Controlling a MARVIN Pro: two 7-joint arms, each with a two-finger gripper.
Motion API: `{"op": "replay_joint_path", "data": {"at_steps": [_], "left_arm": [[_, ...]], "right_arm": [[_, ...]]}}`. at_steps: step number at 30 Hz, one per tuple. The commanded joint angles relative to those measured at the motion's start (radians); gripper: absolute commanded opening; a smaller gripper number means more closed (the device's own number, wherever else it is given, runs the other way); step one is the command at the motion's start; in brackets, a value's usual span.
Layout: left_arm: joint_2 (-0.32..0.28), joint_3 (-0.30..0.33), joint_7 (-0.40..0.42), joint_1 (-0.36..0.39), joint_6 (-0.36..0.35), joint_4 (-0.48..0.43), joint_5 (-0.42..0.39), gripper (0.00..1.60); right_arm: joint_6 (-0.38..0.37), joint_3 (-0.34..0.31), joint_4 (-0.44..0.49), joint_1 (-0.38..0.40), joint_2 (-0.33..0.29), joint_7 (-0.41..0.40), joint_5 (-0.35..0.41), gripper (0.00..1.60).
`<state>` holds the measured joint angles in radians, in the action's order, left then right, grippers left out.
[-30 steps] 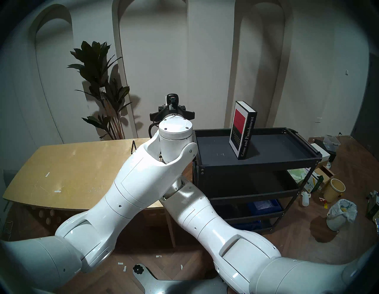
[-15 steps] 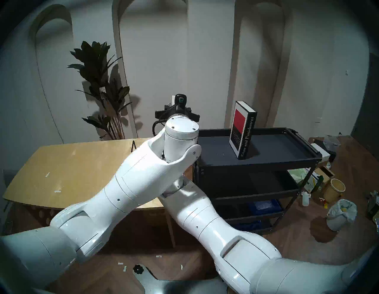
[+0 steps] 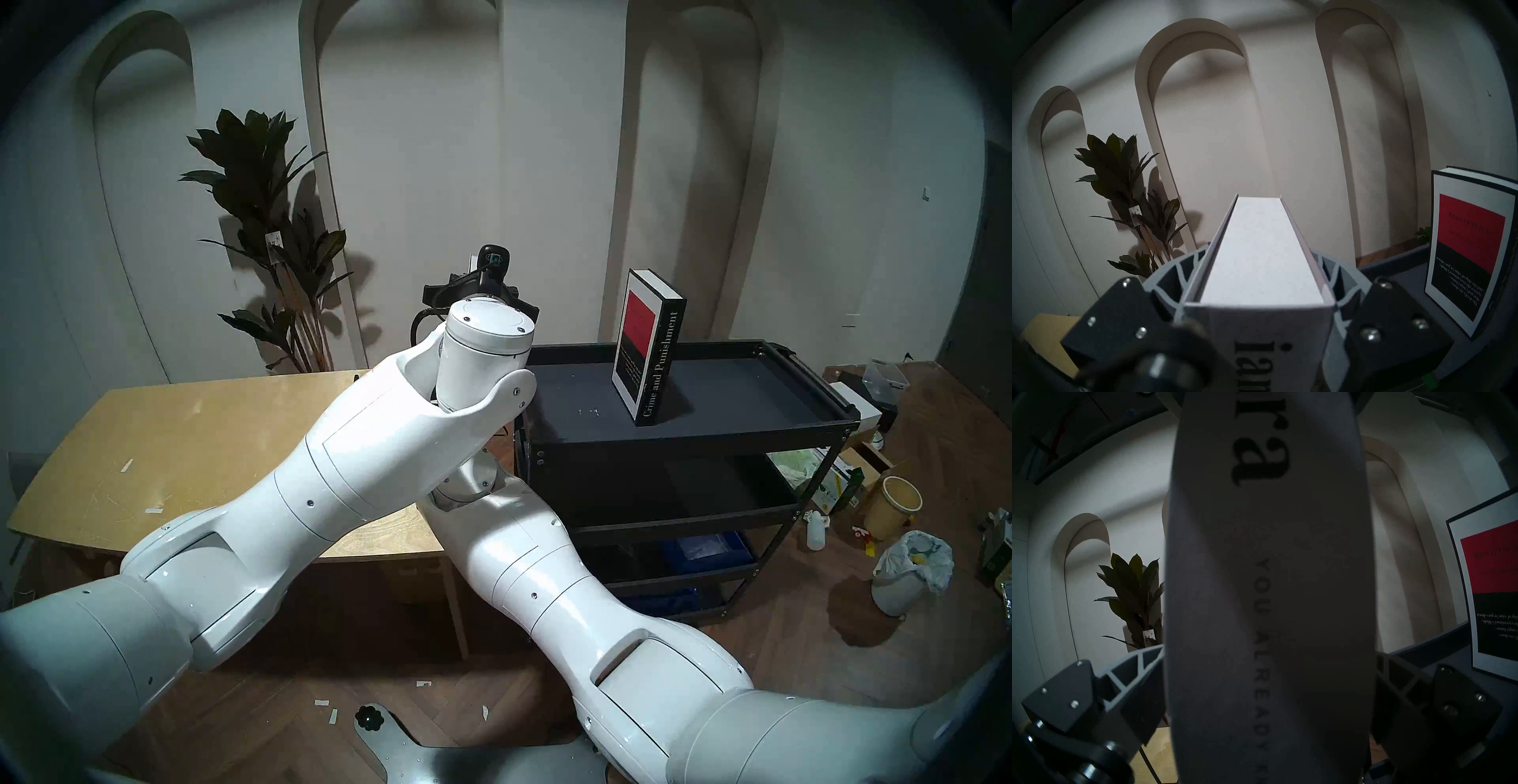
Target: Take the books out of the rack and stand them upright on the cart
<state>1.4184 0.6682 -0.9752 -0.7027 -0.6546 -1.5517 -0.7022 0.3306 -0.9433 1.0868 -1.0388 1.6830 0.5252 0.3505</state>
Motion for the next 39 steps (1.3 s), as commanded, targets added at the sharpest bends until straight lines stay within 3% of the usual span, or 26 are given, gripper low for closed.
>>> {"op": "replay_joint_path", "data": {"at_steps": [1,4,6,10,12,13,14,15,17,19,20,21,22,23,24,25,35,39], "left_arm": [[-0.003,-0.01,-0.014,0.055,-0.001,0.004,-0.036,0.0],[-0.007,-0.019,-0.021,0.062,0.001,0.004,-0.055,0.0],[-0.007,-0.022,-0.027,0.065,0.003,0.004,-0.069,0.0],[-0.013,-0.033,-0.045,0.072,0.013,0.001,-0.09,0.0],[-0.017,-0.039,-0.054,0.076,0.018,-0.001,-0.099,0.0],[-0.019,-0.041,-0.056,0.078,0.02,-0.002,-0.103,0.0],[-0.021,-0.045,-0.06,0.08,0.022,-0.003,-0.108,0.0],[-0.023,-0.047,-0.064,0.082,0.023,-0.004,-0.115,0.0],[-0.026,-0.052,-0.072,0.085,0.025,-0.005,-0.127,0.0],[-0.03,-0.057,-0.078,0.088,0.029,-0.006,-0.138,0.0],[-0.033,-0.06,-0.077,0.09,0.033,-0.008,-0.147,0.11],[-0.035,-0.063,-0.081,0.093,0.035,-0.008,-0.147,0.21],[-0.039,-0.07,-0.084,0.097,0.038,-0.009,-0.149,0.55],[-0.043,-0.073,-0.081,0.098,0.044,-0.015,-0.153,0.77],[-0.046,-0.078,-0.081,0.101,0.049,-0.021,-0.15,1.43],[-0.052,-0.091,-0.082,0.109,0.049,-0.03,-0.139,1.6],[-0.047,-0.124,-0.084,0.164,0.138,-0.171,-0.043,1.6],[-0.054,-0.094,-0.099,0.199,0.168,-0.223,-0.001,1.6]], "right_arm": [[0.006,-0.007,0.039,0.019,0.01,-0.022,0.028,1.6],[0.004,-0.01,0.043,0.018,0.012,-0.026,0.04,1.6],[0.003,-0.011,0.047,0.017,0.011,-0.029,0.047,1.51],[-0.003,-0.009,0.053,0.017,0.008,-0.032,0.055,1.59],[-0.004,-0.007,0.055,0.018,0.008,-0.032,0.057,1.47],[-0.005,-0.007,0.055,0.018,0.007,-0.032,0.058,1.32],[-0.005,-0.006,0.056,0.018,0.007,-0.032,0.06,0.95],[-0.006,-0.005,0.056,0.018,0.008,-0.033,0.061,0.79],[-0.007,-0.003,0.056,0.018,0.009,-0.034,0.062,0.61],[-0.008,-0.001,0.056,0.018,0.01,-0.034,0.063,0.15],[-0.01,0.0,0.057,0.018,0.01,-0.034,0.063,0.0],[-0.01,0.002,0.057,0.018,0.01,-0.036,0.063,0.0],[-0.01,0.004,0.057,0.018,0.009,-0.037,0.063,0.0],[-0.012,0.005,0.06,0.018,0.009,-0.036,0.064,0.0],[-0.012,0.005,0.062,0.019,0.009,-0.036,0.064,0.0],[-0.014,0.007,0.065,0.022,0.007,-0.034,0.062,0.0],[-0.089,-0.002,0.073,0.057,0.021,0.011,0.068,0.0],[-0.112,-0.005,0.066,0.065,0.011,0.023,0.063,0.0]]}}
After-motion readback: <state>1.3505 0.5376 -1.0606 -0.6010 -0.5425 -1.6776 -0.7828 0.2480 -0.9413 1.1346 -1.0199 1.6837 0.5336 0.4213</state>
